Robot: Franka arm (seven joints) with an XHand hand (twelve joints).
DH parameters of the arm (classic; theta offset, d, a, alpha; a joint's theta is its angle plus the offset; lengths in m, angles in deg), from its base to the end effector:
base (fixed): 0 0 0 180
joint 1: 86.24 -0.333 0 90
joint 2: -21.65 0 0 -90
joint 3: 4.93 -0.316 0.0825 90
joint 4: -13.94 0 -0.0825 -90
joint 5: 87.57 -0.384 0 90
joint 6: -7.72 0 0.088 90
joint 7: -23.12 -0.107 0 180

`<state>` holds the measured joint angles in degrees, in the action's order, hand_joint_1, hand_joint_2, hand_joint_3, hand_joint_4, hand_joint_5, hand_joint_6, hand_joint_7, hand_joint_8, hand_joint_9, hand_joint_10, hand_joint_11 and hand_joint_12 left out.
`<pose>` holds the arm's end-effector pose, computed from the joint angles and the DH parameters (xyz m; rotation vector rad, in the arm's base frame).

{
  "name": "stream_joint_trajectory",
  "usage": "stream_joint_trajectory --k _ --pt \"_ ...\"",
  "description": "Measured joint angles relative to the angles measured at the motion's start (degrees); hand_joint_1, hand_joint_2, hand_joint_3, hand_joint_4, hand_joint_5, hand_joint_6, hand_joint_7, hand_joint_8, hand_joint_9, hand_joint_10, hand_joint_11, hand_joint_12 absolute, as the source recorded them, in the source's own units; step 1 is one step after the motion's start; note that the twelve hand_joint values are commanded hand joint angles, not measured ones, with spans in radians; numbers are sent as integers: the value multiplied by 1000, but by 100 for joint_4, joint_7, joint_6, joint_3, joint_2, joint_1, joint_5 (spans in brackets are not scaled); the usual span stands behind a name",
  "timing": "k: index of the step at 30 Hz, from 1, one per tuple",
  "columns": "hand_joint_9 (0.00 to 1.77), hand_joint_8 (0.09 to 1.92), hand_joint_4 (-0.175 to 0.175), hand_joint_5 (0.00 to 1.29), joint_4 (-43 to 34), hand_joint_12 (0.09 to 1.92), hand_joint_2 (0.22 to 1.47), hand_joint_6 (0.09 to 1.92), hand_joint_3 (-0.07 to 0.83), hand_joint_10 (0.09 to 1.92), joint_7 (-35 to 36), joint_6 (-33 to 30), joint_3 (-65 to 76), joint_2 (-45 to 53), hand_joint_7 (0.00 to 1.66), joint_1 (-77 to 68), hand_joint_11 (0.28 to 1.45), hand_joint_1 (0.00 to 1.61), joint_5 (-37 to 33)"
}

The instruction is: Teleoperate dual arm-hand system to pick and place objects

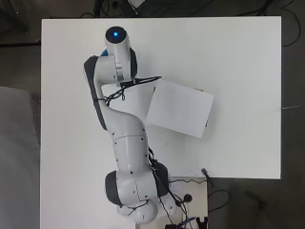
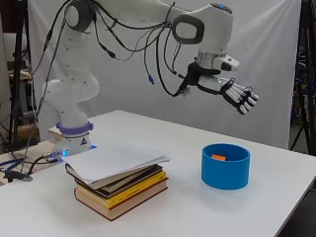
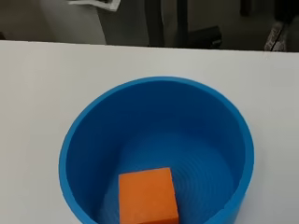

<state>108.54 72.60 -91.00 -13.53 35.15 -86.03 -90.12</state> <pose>0.6076 0.0867 0.4619 -2.6390 -1.4390 0.1859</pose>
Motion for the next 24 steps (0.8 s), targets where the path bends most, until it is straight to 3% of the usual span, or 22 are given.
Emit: stream_joint_trajectory --k 6,13,24 --pt "381 87 38 155 668 87 916 87 11 87 101 -3 152 -902 201 -1 448 0 104" --pt "374 87 17 166 1597 87 944 87 5 87 124 53 388 -2263 205 13 432 0 310" --pt "403 87 21 157 2230 87 946 87 2 87 48 -11 750 -3000 224 66 434 0 362"
